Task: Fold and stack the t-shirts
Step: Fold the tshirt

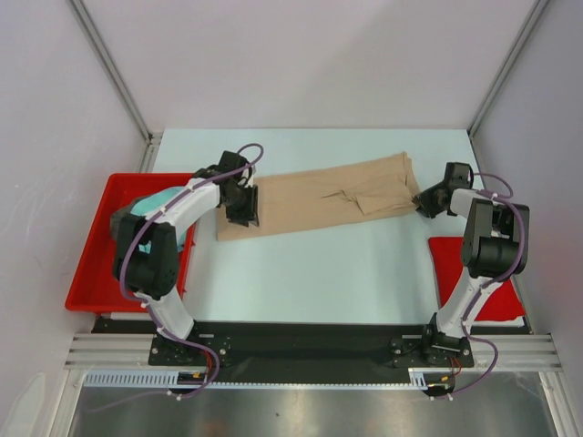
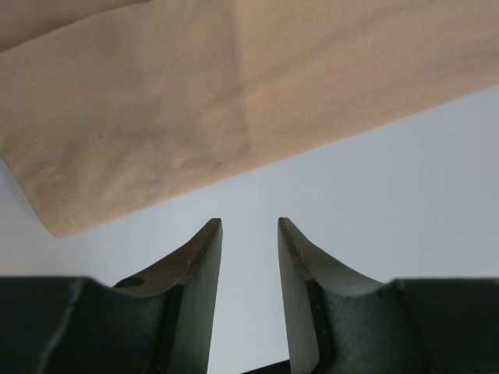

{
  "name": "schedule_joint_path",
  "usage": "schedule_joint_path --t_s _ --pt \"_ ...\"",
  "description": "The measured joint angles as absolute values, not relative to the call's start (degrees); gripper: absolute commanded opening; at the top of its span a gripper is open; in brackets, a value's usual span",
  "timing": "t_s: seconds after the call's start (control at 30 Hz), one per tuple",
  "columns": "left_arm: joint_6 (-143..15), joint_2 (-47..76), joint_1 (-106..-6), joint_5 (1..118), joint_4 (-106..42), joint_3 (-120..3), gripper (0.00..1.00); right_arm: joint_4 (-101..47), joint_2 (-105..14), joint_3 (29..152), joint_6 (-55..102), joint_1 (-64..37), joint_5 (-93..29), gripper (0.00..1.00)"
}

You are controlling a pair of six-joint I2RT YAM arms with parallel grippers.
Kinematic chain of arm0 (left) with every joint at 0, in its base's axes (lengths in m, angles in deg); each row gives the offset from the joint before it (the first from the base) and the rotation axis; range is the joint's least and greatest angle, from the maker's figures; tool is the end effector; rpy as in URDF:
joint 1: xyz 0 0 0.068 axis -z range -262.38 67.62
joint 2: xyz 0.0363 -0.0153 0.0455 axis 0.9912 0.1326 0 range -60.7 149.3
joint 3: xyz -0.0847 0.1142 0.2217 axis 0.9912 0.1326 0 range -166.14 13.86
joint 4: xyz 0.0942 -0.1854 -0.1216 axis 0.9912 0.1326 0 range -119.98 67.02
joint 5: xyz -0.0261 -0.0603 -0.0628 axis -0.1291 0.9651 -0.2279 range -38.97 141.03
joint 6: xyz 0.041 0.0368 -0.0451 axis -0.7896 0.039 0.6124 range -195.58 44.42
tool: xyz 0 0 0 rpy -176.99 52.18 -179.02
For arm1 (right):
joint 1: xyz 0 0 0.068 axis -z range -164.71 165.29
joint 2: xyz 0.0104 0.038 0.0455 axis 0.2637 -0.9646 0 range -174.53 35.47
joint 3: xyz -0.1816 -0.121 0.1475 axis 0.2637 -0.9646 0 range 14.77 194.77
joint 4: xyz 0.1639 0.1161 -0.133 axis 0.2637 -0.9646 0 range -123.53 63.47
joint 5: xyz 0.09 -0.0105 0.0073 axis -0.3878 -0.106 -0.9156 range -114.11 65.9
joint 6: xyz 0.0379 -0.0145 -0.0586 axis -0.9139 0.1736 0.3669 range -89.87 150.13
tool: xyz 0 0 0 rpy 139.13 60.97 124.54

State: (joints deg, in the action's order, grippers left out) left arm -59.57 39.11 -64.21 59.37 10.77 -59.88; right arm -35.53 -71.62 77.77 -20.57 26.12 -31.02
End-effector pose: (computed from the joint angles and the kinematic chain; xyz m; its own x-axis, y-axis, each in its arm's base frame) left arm 0.3221 -0.1146 0.1986 -0.9396 0.0212 -0.3415 0.1078 0.9656 -0.2367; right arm 0.3706 -0.0638 0.1388 -0.4080 0.8602 -0.3060 0.6809 0.5100 0.5257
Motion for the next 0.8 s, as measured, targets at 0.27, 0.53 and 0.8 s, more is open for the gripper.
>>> schedule_joint_path --t_s 0.27,0.53,0.8 --pt "-59.0 39.1 -64.3 59.6 11.6 -59.9 0.43 -35.1 -82.1 90.7 -14.3 26.1 -30.4 0.0" --pt "-57.2 38.5 -64.3 59.8 15.2 -63.9 0.43 -38.0 -97.9 116.7 -6.7 25.2 -28.2 0.29" --pt "-55.7 29.7 -64.3 59.0 16.3 -63.1 0.46 -52.4 -96.7 126.1 -4.0 21.7 -19.6 0.82"
